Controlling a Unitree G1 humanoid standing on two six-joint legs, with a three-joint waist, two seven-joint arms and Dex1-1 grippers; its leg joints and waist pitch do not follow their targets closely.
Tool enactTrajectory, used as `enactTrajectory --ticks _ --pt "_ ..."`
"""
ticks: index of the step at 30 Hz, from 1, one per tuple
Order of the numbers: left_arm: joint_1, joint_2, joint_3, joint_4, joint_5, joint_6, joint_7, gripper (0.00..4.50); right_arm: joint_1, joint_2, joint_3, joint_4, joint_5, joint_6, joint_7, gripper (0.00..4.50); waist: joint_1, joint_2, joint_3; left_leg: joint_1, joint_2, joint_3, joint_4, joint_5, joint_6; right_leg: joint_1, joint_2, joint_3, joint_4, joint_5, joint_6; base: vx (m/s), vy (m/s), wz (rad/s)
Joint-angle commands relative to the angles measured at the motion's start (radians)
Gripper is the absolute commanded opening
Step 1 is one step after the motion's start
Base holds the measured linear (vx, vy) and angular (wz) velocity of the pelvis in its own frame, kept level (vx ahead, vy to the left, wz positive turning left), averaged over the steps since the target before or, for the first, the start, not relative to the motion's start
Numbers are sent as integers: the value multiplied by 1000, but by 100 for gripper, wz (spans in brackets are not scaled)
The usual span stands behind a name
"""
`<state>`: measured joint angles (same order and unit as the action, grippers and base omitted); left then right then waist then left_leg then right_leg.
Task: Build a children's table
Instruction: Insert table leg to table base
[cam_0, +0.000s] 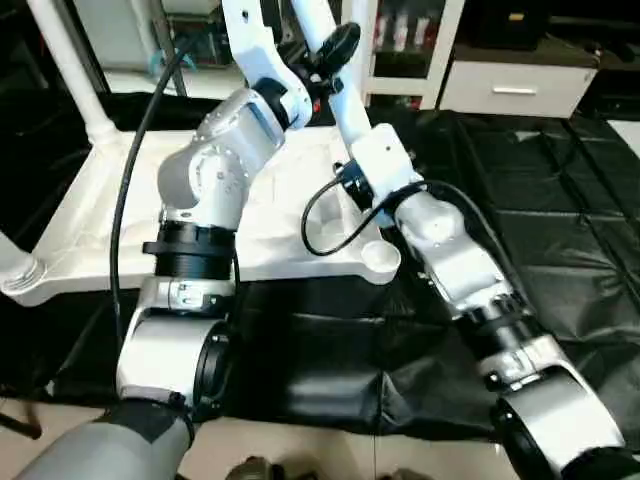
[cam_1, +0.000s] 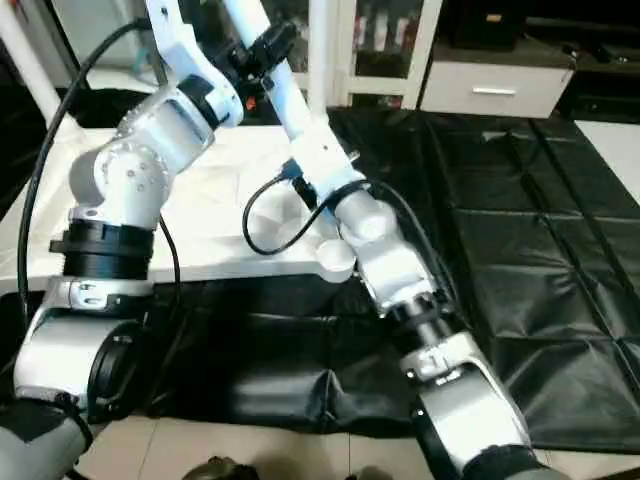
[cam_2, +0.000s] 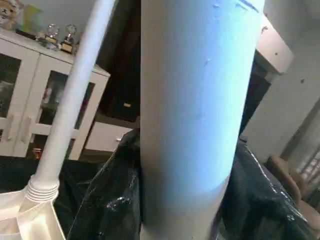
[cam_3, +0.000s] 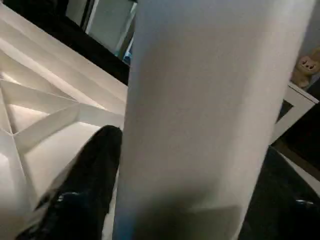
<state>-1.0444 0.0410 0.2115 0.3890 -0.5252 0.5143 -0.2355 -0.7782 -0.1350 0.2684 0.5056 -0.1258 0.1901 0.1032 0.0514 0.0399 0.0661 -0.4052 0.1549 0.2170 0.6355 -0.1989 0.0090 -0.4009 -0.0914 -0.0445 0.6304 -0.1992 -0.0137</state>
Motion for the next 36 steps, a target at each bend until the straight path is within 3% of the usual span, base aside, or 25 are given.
enactTrajectory --ticks 1,3,11,13,20,21,22,26,27,28,30,31,34,36 --pt "-19 -3 12 -22 0 -24 27 171 -13 3 -1 27 -6 -16 -7 305 -3 -4 -87 35 63 -43 -76 -94 0 49 -59 37 -59 23 -238 0 0 0" --pt "-22 0 21 -12 6 -40 42 171 -19 5 -2 49 -10 -33 -6 275 -3 -5 -87 36 64 -42 -76 -92 11 48 -58 36 -57 26 -244 0 0 0" --pt "-25 3 26 3 22 -60 42 171 -33 10 -6 112 -17 -95 21 225 -4 -3 -87 38 66 -41 -75 -96 18 45 -57 36 -57 28 -252 0 0 0" --pt "-25 2 20 7 21 -67 41 171 -38 14 -13 127 -15 -110 25 208 -4 2 -86 38 65 -41 -75 -97 20 46 -58 35 -57 33 -255 0 0 0" --pt "-29 11 3 18 35 -61 16 170 -53 8 -33 144 0 -136 44 196 -8 7 -87 39 66 -43 -76 -111 16 47 -56 34 -55 52 -263 0 0 0" --pt "-29 11 3 18 35 -60 15 226 -53 8 -33 144 0 -136 44 196 -8 6 -87 39 66 -43 -77 -114 16 47 -57 34 -56 49 -263 0 0 0" --pt "-20 10 16 -7 -18 -14 -24 240 -52 9 -57 132 35 -150 82 195 -9 7 -88 40 66 -41 -76 -118 14 48 -58 34 -54 52 -267 0 0 0" --pt "5 22 29 -29 -102 68 -114 261 -35 2 -97 93 113 -161 183 194 -10 7 -85 39 67 -41 -77 -128 22 47 -57 34 -55 50 -280 0 0 0" --pt "13 31 26 -35 -120 92 -145 274 -25 4 -116 74 160 -143 235 194 -10 6 -86 40 65 -39 -76 -130 31 49 -57 34 -53 59 -285 0 0 0" --pt "18 41 26 -40 -146 124 -182 281 -14 -3 -129 52 199 -126 289 194 -12 -2 -85 37 66 -40 -77 -126 40 50 -57 34 -54 59 -290 0 0 0" --pt "36 75 14 -65 -212 208 -302 294 44 -60 -131 -63 317 -45 508 194 -9 0 -83 35 67 -41 -77 -120 61 53 -57 34 -53 56 -296 0 0 0" --pt "41 88 7 -76 -227 221 -348 307 68 -83 -128 -108 359 -12 582 194 -1 2 -83 40 69 -41 -76 -118 77 55 -57 34 -54 57 -295 0 0 0" --pt "49 124 -27 -94 -204 188 -432 326 128 -148 -114 -222 458 88 747 194 4 -1 -82 37 74 -43 -78 -105 84 55 -57 34 -54 53 -295 0 0 0" --pt "56 137 -24 -118 -245 203 -502 339 161 -198 -109 -279 515 168 824 194 10 1 -82 38 76 -42 -78 -116 73 52 -60 34 -55 24 -298 0 0 0"
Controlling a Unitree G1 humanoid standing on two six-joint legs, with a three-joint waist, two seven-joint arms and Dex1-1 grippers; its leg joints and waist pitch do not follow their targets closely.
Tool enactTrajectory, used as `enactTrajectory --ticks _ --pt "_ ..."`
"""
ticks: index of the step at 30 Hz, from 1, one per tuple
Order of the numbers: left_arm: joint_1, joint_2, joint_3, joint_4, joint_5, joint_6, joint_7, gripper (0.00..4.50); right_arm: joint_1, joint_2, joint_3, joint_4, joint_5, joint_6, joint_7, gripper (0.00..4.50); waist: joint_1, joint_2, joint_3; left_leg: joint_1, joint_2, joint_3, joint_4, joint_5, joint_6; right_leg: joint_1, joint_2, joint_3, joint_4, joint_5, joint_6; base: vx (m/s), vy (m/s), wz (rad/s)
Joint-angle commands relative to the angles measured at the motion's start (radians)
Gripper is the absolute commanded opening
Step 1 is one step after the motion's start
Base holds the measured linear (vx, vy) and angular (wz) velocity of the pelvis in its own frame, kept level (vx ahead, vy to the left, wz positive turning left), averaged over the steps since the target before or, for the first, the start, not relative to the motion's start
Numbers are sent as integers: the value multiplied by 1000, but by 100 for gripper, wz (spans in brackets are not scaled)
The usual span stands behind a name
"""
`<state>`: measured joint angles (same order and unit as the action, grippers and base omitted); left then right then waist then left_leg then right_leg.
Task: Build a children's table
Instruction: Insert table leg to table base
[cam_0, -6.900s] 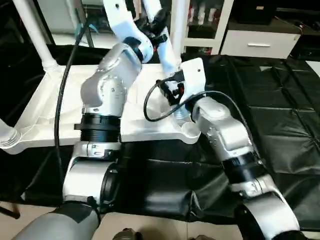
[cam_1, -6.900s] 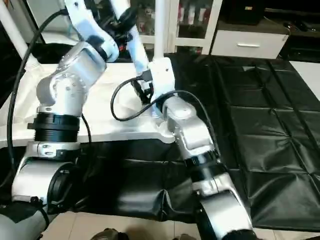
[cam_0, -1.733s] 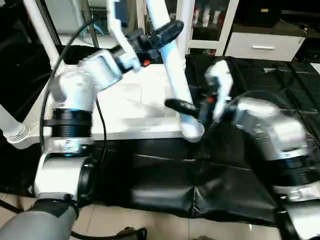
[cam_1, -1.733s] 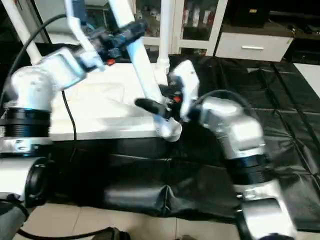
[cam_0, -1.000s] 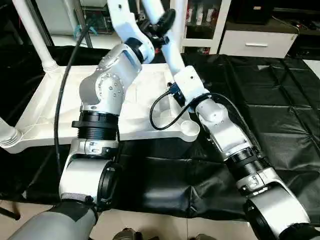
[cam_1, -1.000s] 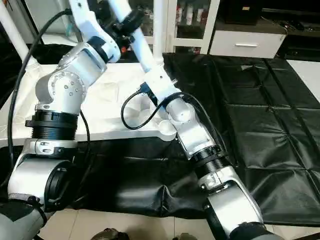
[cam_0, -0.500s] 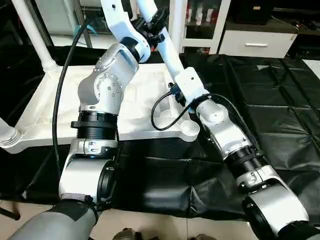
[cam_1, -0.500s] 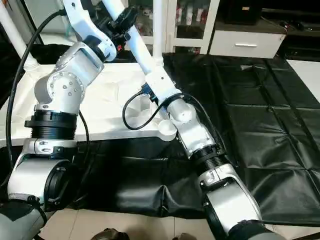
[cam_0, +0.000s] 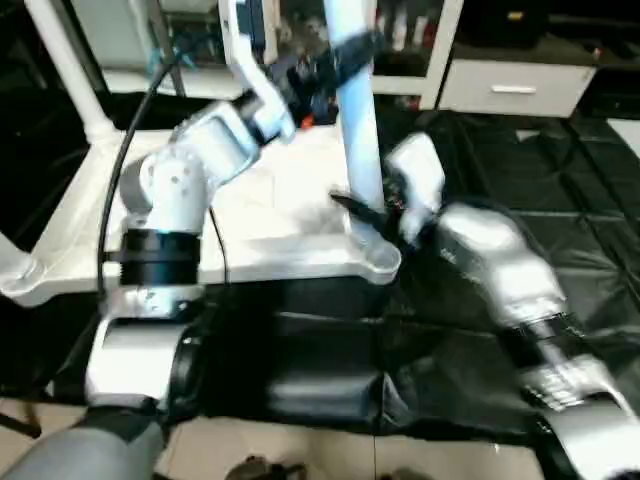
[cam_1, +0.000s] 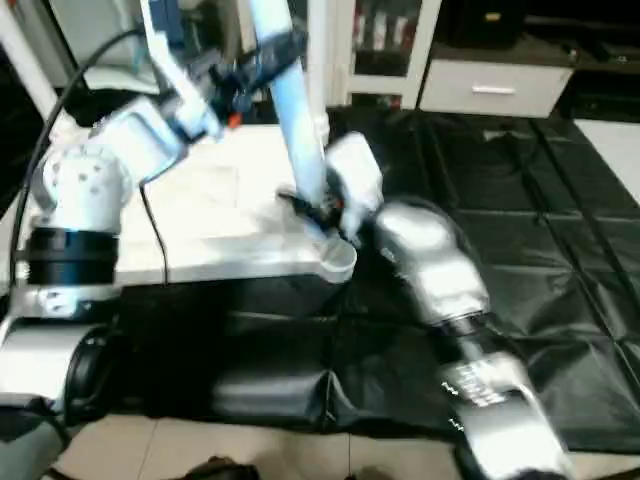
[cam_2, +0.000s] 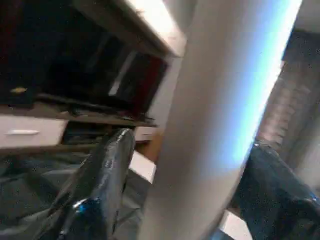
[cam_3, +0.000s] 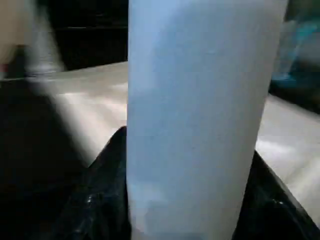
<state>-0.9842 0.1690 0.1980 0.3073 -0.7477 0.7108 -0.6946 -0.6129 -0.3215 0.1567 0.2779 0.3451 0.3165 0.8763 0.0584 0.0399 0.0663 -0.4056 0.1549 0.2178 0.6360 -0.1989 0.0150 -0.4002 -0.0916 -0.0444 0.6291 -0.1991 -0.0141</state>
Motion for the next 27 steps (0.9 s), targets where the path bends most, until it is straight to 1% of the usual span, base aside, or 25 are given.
enactTrajectory --ticks 1,2,3,4,5,6,7,8,9,10,12,13,14,15,16,18,19,20,21,22,23,24,25,26,27 --pt "0 30 -12 -56 -78 59 -127 341 32 -92 34 -94 78 104 168 194 6 -2 -82 40 76 -42 -79 -126 56 52 -60 33 -55 0 -301 0 0 0" --pt "0 32 -12 -57 -81 63 -132 341 34 -97 36 -97 80 107 175 194 9 -2 -81 40 76 -41 -79 -129 52 53 -59 33 -54 -8 -301 0 0 0" --pt "3 52 -23 -72 -107 102 -188 341 54 -144 52 -116 90 131 248 194 17 17 -80 41 75 -42 -80 -140 38 48 -58 32 -52 -36 -298 0 0 0" --pt "3 52 -23 -72 -107 102 -188 341 54 -144 52 -116 90 131 248 194 14 10 -78 41 75 -39 -81 -151 35 46 -55 32 -58 -47 -294 0 0 0" --pt "8 61 -34 -84 -114 114 -213 341 56 -155 53 -117 92 147 259 194 13 6 -76 40 74 -40 -82 -163 31 46 -56 34 -60 -61 -292 0 0 0" --pt "13 73 -47 -96 -118 128 -245 341 60 -171 54 -127 99 169 277 194 13 5 -77 40 73 -41 -83 -174 24 47 -59 35 -61 -86 -289 0 0 0" --pt "16 82 -57 -101 -119 133 -266 341 63 -181 54 -135 103 180 290 194 13 4 -77 40 75 -42 -83 -180 15 45 -63 36 -63 -102 -287 0 0 0" --pt "18 88 -64 -105 -119 136 -282 324 66 -188 55 -140 106 187 299 193 14 4 -77 40 75 -43 -83 -179 10 47 -63 37 -64 -109 -283 0 0 0" --pt "24 105 -79 -120 -130 157 -321 313 68 -198 51 -147 111 201 308 193 13 8 -77 40 74 -43 -84 -178 8 45 -62 37 -64 -111 -282 0 0 0" --pt "29 116 -88 -131 -137 171 -342 306 68 -202 46 -150 113 207 309 193 11 9 -77 40 74 -43 -85 -171 5 44 -60 37 -62 -102 -279 0 0 0" --pt "39 126 -93 -143 -153 191 -368 303 63 -203 34 -156 120 225 301 193 7 8 -79 39 72 -43 -83 -158 5 45 -59 35 -58 -75 -284 0 0 0" --pt "44 126 -98 -145 -150 187 -371 294 60 -202 36 -157 119 227 299 193 5 10 -79 41 73 -43 -83 -158 7 43 -59 35 -59 -69 -287 0 0 0" --pt "46 127 -100 -147 -149 187 -374 281 60 -204 37 -159 120 229 299 193 4 10 -78 40 73 -43 -83 -160 7 43 -59 35 -61 -72 -288 0 0 0" --pt "54 127 -108 -150 -145 189 -372 270 62 -209 42 -169 125 236 301 193 5 19 -78 42 73 -44 -84 -171 0 43 -58 35 -62 -77 -287 0 0 0" --pt "56 128 -119 -150 -134 185 -375 266 60 -210 43 -176 127 242 301 193 4 14 -78 43 73 -43 -84 -176 -2 43 -57 35 -62 -74 -287 0 0 0" --pt "52 125 -125 -137 -119 183 -367 261 57 -209 36 -186 131 255 307 193 5 13 -79 42 73 -44 -85 -173 -3 45 -58 35 -61 -72 -285 0 0 0" --pt "51 124 -125 -132 -115 182 -367 251 56 -208 33 -189 131 259 310 193 6 13 -79 42 73 -44 -84 -171 -3 45 -59 36 -61 -72 -285 0 0 0" --pt "46 122 -116 -120 -112 175 -355 238 56 -208 29 -194 130 265 314 193 5 10 -79 42 73 -43 -84 -169 -2 45 -59 36 -62 -72 -284 0 0 0" --pt "45 122 -112 -118 -113 175 -351 226 57 -208 28 -198 129 267 314 193 6 11 -79 41 72 -43 -84 -164 0 46 -60 36 -61 -72 -284 0 0 0" --pt "44 121 -105 -115 -117 175 -344 224 59 -208 27 -201 128 268 313 193 5 10 -80 40 72 -43 -83 -157 2 46 -61 36 -61 -69 -284 0 0 0" --pt "43 121 -99 -110 -120 176 -340 219 58 -206 26 -199 127 268 313 193 5 10 -80 40 72 -43 -82 -157 2 46 -61 36 -61 -70 -284 0 0 0" --pt "40 120 -90 -103 -122 177 -336 207 55 -203 26 -194 123 265 311 193 4 8 -80 40 71 -43 -82 -155 4 46 -61 37 -62 -78 -283 0 0 0" --pt "40 120 -90 -103 -122 177 -336 195 55 -203 26 -194 123 265 311 193 5 9 -80 40 72 -43 -81 -151 5 46 -61 36 -62 -76 -283 0 0 0" --pt "40 120 -85 -99 -121 175 -335 195 51 -200 28 -188 120 263 309 193 5 13 -80 40 72 -44 -82 -149 5 46 -61 36 -61 -75 -282 0 0 0" --pt "39 119 -83 -95 -122 174 -333 185 48 -199 29 -184 119 262 309 193 4 11 -80 40 72 -43 -81 -151 5 45 -60 36 -61 -71 -282 0 0 0"
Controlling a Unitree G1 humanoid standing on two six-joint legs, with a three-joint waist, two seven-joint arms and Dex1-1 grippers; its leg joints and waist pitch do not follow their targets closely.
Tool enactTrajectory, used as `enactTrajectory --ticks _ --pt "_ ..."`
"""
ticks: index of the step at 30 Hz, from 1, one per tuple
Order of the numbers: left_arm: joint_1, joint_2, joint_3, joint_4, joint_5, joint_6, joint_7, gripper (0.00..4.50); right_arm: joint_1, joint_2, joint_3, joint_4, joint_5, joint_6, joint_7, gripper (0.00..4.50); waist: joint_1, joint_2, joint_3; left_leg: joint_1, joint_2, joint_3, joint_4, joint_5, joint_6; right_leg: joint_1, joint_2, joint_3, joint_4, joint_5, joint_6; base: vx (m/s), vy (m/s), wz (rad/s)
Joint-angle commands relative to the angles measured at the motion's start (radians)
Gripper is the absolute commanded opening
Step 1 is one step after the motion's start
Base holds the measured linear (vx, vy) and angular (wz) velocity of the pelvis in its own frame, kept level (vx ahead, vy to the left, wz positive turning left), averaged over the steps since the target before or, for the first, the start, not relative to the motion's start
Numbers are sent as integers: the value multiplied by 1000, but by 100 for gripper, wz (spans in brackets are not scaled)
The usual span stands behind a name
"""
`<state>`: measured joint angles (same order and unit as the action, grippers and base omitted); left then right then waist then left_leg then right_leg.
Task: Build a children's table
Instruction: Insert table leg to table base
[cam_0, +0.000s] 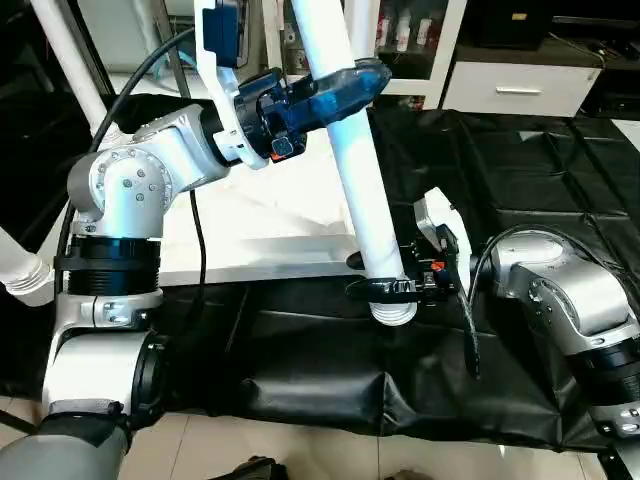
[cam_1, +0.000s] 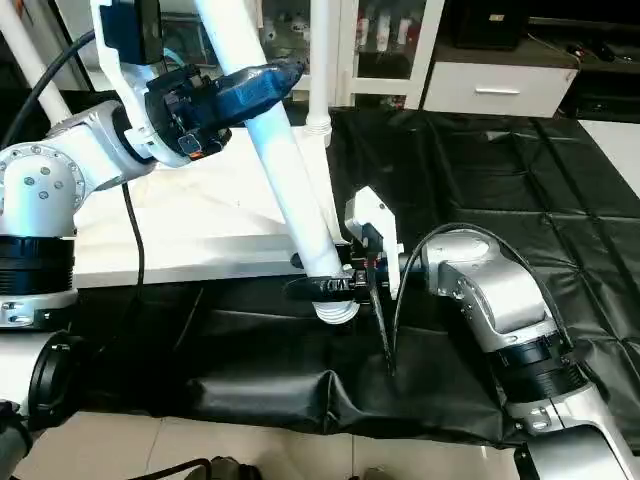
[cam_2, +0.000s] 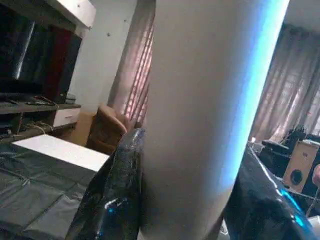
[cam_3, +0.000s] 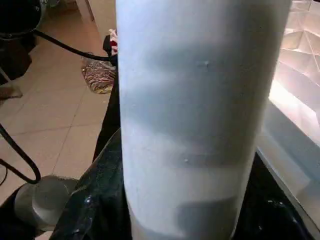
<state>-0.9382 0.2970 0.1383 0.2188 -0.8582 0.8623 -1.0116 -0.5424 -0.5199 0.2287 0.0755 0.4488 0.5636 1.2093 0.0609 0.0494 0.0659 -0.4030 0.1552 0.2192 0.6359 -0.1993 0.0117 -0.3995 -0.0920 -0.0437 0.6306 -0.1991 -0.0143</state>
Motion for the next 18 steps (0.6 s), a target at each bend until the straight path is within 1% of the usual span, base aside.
enactTrajectory --ticks 1,2,3,4,6,7,8,9,10,11,12,13,14,15,16,17,18 --pt "-11 -12 -18 -1 -12 22 -9 183 -27 1 -43 21 14 16 -25 193 2 2 -80 38 72 -45 -81 -154 9 45 -60 35 -64 -74 -283 0 0 0" --pt "-16 -14 -12 5 -14 22 -2 178 -31 1 -44 21 14 19 -25 193 2 5 -80 38 72 -45 -81 -157 7 44 -60 35 -63 -77 -283 0 0 0" --pt "-20 -16 -9 9 -15 23 3 175 -35 1 -47 22 15 19 -25 193 1 -2 -80 39 72 -44 -82 -157 7 45 -59 35 -64 -73 -284 0 0 0" --pt "-23 -17 -7 11 -16 23 6 173 -38 2 -49 22 16 20 -25 193 3 0 -80 39 72 -44 -81 -157 8 44 -60 35 -63 -74 -285 0 0 0" --pt "-25 -21 -2 11 -15 18 14 172 -44 11 -59 33 3 -10 -39 193 3 1 -80 38 72 -45 -81 -153 7 44 -61 35 -63 -74 -284 0 0 0" --pt "-28 -25 7 9 -12 10 32 172 -54 25 -70 51 -2 -25 -59 193 2 2 -81 38 72 -45 -80 -151 5 43 -61 35 -62 -69 -285 0 0 0" --pt "-32 -31 15 8 -4 -1 60 172 -66 47 -91 68 -7 -47 -99 193 0 2 -81 38 72 -45 -80 -152 3 41 -62 35 -62 -64 -287 0 0 0" --pt "-36 -34 21 7 2 -9 80 171 -74 61 -106 78 -9 -59 -127 228 -1 1 -81 37 71 -45 -80 -154 3 42 -62 35 -62 -63 -288 0 0 0" --pt "-42 -38 23 3 16 -24 105 171 -88 83 -132 92 -3 -70 -165 249 -2 0 -81 37 70 -45 -80 -152 3 43 -61 35 -63 -63 -288 0 0 0" --pt "-44 -39 23 1 22 -29 115 171 -92 89 -140 95 2 -72 -176 263 -4 0 -81 36 70 -45 -80 -144 5 44 -62 35 -62 -55 -287 0 0 0" --pt "-55 -44 25 -7 35 -38 150 171 -112 115 -178 104 28 -67 -219 270 -5 1 -81 38 72 -45 -81 -139 6 42 -61 36 -62 -55 -283 0 0 0" --pt "-60 -47 28 -17 36 -38 164 171 -123 130 -201 105 47 -57 -245 270 -5 1 -82 40 71 -45 -80 -135 3 43 -59 34 -61 -53 -280 0 0 0" --pt "-69 -55 39 -19 29 -30 190 170 -131 140 -218 101 62 -44 -265 281 -6 4 -83 40 71 -45 -80 -133 2 43 -59 35 -61 -48 -281 0 0 0" --pt "-75 -60 47 -20 23 -23 207 170 -137 147 -231 99 70 -31 -288 305 -6 2 -83 40 69 -43 -79 -124 3 44 -57 34 -59 -35 -280 0 0 0" --pt "-78 -63 50 -20 20 -19 215 170 -142 149 -239 95 80 -14 -296 305 -6 2 -83 40 69 -43 -79 -124 3 44 -57 34 -59 -35 -280 0 0 0" --pt "-81 -67 53 -19 20 -19 227 170 -145 150 -244 93 86 -5 -294 310 -3 -1 -83 40 69 -43 -79 -120 7 44 -58 35 -59 -37 -281 0 0 0" --pt "-82 -70 54 -15 22 -20 236 170 -146 150 -246 91 90 -1 -290 316 -2 -1 -82 38 69 -42 -78 -116 11 45 -58 35 -60 -37 -280 0 0 0"
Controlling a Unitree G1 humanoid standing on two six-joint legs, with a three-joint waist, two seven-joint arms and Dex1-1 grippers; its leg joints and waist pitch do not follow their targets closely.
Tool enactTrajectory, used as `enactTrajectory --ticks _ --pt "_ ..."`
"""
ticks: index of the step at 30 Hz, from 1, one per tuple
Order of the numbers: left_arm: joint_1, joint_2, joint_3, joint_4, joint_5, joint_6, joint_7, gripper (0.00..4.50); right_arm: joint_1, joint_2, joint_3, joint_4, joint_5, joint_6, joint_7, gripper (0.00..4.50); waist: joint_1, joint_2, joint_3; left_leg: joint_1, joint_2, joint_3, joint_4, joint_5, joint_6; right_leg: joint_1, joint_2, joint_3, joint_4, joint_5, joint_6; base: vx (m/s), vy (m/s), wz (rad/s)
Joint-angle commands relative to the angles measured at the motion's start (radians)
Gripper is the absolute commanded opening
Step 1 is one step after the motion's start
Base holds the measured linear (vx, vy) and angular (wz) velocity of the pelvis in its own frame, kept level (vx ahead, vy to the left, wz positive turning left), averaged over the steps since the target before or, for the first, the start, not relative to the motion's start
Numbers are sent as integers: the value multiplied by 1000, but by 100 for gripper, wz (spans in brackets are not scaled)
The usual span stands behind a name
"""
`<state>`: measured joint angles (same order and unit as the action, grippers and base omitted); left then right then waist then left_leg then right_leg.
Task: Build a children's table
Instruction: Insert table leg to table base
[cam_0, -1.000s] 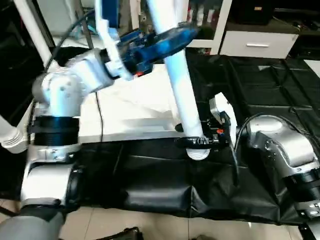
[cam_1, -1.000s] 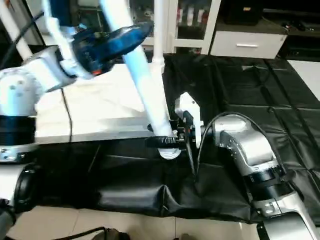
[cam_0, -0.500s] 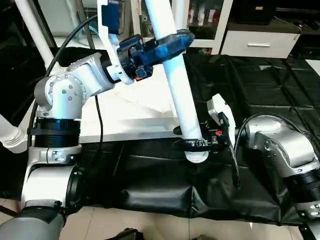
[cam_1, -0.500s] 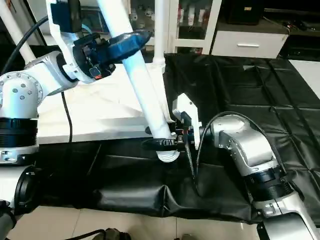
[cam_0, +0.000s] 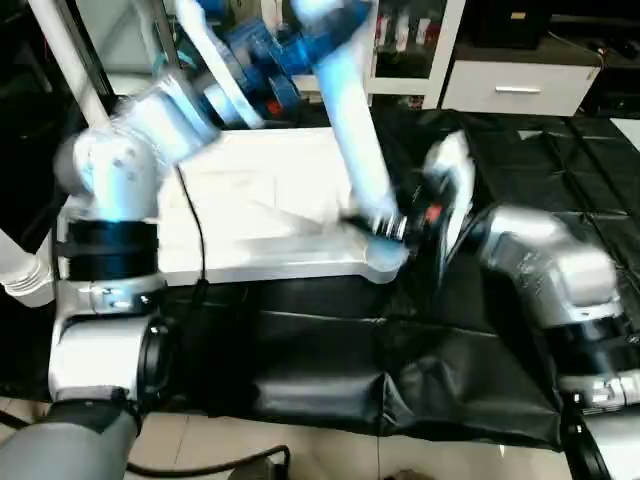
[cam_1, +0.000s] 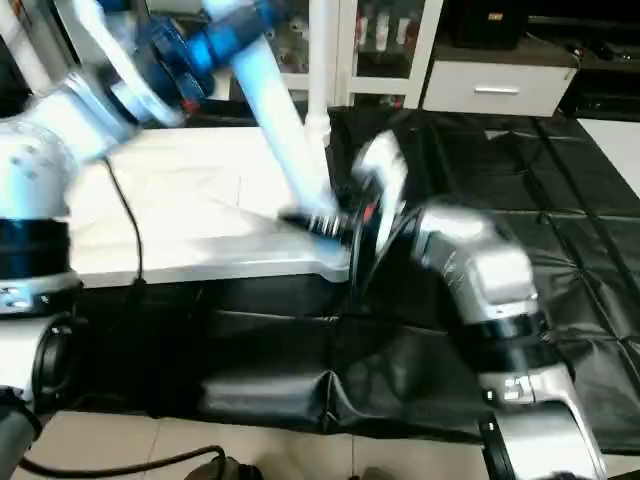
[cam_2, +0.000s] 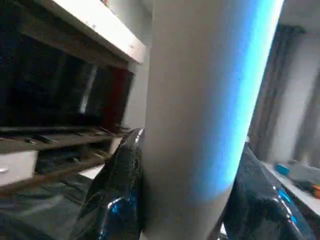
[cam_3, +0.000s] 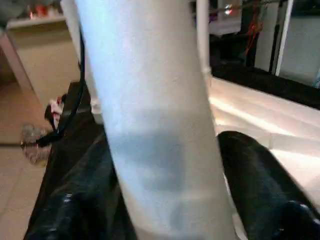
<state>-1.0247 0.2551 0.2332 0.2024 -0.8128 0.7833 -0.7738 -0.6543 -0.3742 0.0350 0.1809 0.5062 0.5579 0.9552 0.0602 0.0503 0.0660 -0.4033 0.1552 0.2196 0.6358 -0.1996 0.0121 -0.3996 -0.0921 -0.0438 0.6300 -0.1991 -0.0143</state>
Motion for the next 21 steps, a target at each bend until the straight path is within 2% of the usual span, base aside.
enactTrajectory --ticks 1,2,4,7,9,12,21 --pt "4 -28 -44 9 -19 57 1 170 -36 5 -56 -16 42 15 -31 316 -1 -2 -82 38 69 -43 -78 -112 12 46 -58 35 -60 -37 -278 0 0 0" --pt "4 -27 -44 15 -15 54 4 170 -37 5 -58 -17 47 22 -30 319 -1 -10 -82 37 68 -42 -78 -109 16 46 -58 35 -61 -39 -276 0 0 0" --pt "3 -25 -43 33 -8 56 10 170 -42 6 -64 -17 63 46 -25 321 1 -6 -82 36 68 -42 -77 -104 18 47 -60 35 -61 -46 -276 0 0 0" --pt "1 -27 -39 48 3 54 32 170 -47 9 -78 -20 94 91 -22 321 0 -8 -83 38 68 -42 -77 -108 20 45 -58 35 -63 -68 -271 0 0 0" --pt "-9 -31 -26 72 10 61 65 169 -57 10 -112 -27 166 176 -13 321 3 -6 -84 37 68 -43 -76 -96 22 46 -60 35 -61 -55 -275 0 0 0" --pt "-21 -30 -19 103 22 70 97 168 -63 0 -136 -40 225 247 1 321 7 -8 -85 37 67 -42 -74 -79 32 46 -58 34 -58 -35 -276 0 0 0" --pt "-26 -26 -12 127 16 85 104 167 -69 -24 -138 -39 233 291 -2 321 9 -9 -84 35 66 -43 -75 -80 16 47 -62 33 -61 -56 -269 0 0 0"
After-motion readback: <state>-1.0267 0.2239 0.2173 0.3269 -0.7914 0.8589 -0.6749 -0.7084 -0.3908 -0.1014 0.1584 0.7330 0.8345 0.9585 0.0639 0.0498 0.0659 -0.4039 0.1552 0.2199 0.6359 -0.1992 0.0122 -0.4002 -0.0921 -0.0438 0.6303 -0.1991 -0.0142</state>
